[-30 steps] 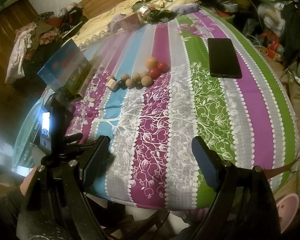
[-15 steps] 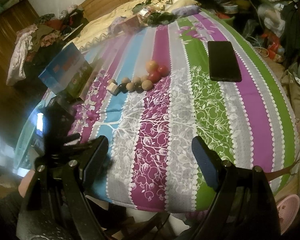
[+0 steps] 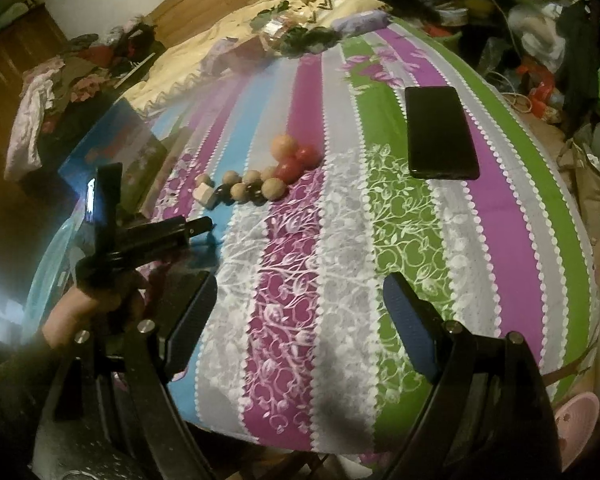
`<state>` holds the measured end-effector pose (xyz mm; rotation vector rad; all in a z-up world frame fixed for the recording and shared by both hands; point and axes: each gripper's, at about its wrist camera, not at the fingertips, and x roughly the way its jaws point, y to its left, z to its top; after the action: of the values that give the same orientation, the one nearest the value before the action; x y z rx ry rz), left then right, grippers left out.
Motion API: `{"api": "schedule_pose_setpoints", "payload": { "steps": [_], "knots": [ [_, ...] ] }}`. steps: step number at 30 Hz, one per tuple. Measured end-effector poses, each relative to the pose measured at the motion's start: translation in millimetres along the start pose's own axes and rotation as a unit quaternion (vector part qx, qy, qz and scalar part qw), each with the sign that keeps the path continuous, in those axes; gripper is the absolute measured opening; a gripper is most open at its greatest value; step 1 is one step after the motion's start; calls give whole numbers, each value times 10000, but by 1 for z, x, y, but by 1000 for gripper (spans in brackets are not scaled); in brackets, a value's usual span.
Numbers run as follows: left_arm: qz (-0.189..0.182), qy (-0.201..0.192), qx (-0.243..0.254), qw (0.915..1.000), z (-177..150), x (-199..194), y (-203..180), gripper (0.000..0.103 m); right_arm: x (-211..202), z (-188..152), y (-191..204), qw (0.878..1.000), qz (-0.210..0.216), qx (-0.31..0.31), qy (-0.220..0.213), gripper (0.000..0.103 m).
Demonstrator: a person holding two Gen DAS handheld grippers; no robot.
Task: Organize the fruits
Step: 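Grasp the white cube-shaped fruit piece with the left tool while the right tool approaches a red fruit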
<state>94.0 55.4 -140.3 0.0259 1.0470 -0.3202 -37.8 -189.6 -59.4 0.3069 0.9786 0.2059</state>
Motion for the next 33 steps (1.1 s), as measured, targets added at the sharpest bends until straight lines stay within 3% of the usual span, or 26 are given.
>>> {"api": "schedule_pose_setpoints", "payload": {
  "steps": [12, 13, 15, 18, 24, 30, 33],
  "knots": [
    [-162, -238, -120, 9995, 18, 19, 14, 59, 33, 12, 7, 9995, 131, -158, 244, 84],
    [-163, -251, -122, 9995, 19, 19, 13, 57, 34, 13, 8, 9994, 146, -194, 245, 83],
    [-234, -208, -147, 9994, 20, 19, 12, 40, 37, 15, 11, 9992, 158, -257, 256, 76],
    [-277, -217, -185, 9992, 21, 16, 9, 37, 41, 17, 13, 9988, 216, -341, 286, 66],
    [-299, -480, -532, 9970, 19, -26, 8, 37, 53, 27, 12, 9979, 239, -542, 252, 47],
    [-480, -767, -528, 9945, 18, -63, -3, 37, 77, 65, 1, 9983, -26, -584, 54, 46],
    [-589, -782, -491, 9940, 21, -66, -8, 37, 103, 83, -3, 9980, -68, -606, 149, 44]
  ]
}}
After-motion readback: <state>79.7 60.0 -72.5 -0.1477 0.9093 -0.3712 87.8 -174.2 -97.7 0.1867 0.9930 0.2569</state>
